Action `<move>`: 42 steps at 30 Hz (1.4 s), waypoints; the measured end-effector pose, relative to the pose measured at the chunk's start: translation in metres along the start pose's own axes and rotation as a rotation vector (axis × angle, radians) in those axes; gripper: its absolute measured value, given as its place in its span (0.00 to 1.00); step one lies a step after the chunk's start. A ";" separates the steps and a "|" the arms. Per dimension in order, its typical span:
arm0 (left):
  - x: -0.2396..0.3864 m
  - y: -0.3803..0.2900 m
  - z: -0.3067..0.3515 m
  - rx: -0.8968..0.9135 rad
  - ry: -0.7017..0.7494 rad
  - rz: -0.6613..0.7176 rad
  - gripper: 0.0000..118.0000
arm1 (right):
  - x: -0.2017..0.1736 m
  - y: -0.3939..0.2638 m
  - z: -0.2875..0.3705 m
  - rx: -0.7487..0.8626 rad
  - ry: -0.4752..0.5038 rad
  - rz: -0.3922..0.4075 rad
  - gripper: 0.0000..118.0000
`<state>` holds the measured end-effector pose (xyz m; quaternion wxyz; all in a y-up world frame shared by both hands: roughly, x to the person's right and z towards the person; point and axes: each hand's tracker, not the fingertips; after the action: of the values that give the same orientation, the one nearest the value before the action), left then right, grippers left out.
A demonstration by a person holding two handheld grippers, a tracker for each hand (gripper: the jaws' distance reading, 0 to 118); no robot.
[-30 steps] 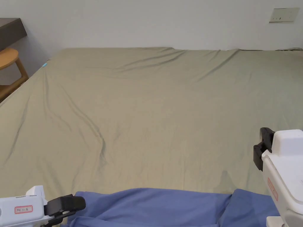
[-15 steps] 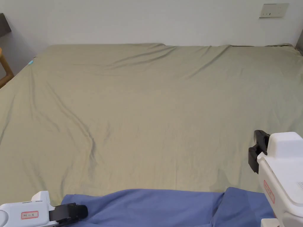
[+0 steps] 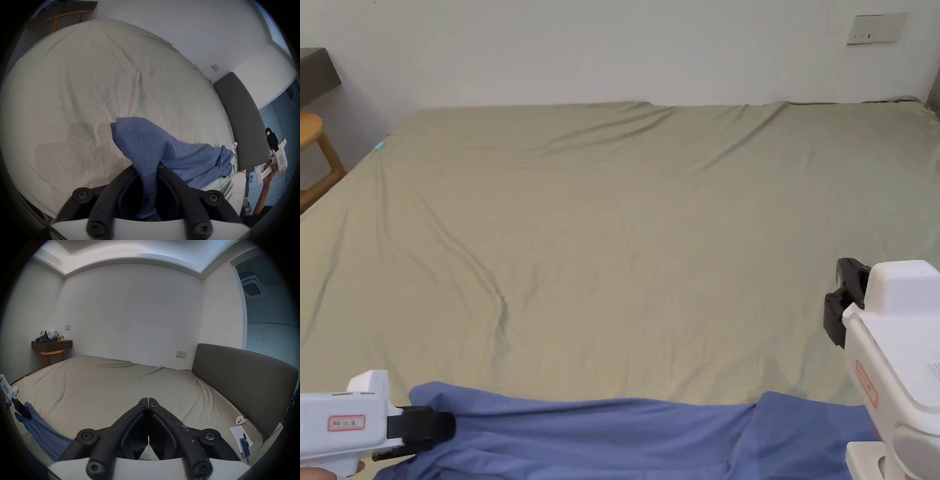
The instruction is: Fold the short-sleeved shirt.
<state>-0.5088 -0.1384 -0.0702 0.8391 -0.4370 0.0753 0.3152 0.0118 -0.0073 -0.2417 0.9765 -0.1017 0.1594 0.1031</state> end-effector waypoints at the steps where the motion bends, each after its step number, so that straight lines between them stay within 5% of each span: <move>1: -0.001 0.002 0.006 0.012 0.034 -0.007 0.07 | 0.000 0.001 0.001 0.005 0.002 -0.001 0.01; 9: 0.018 -0.002 0.044 0.017 0.150 0.017 0.07 | 0.005 0.003 0.011 0.031 0.031 -0.009 0.01; 11: 0.006 -0.002 0.025 0.020 0.140 -0.015 0.07 | 0.006 0.003 0.014 0.038 0.036 -0.009 0.01; 23: 0.192 -0.041 -0.083 -0.125 -0.074 -0.213 0.07 | 0.028 0.001 0.032 0.052 0.024 -0.015 0.01; 34: 0.241 -0.073 -0.153 -0.203 -0.011 -0.301 0.08 | 0.049 -0.003 0.038 0.040 -0.022 -0.009 0.01; 36: 0.245 -0.075 -0.151 -0.182 -0.028 -0.301 0.29 | 0.050 -0.003 0.038 0.038 -0.024 -0.010 0.01; 38: 0.253 -0.077 -0.144 -0.157 -0.087 -0.281 0.83 | 0.051 -0.003 0.038 0.038 -0.024 -0.010 0.01; 39: 0.255 -0.076 -0.137 -0.123 -0.103 -0.258 1.00 | 0.051 -0.003 0.038 0.037 -0.025 -0.008 0.01; 42: 0.253 -0.067 -0.119 -0.049 -0.142 -0.233 0.96 | 0.052 -0.003 0.038 0.037 -0.028 -0.007 0.01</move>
<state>-0.2512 -0.1422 -0.1983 0.8624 -0.4396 -0.0430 0.2474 0.0715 0.0072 -0.2227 0.9808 -0.0827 0.1471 0.0980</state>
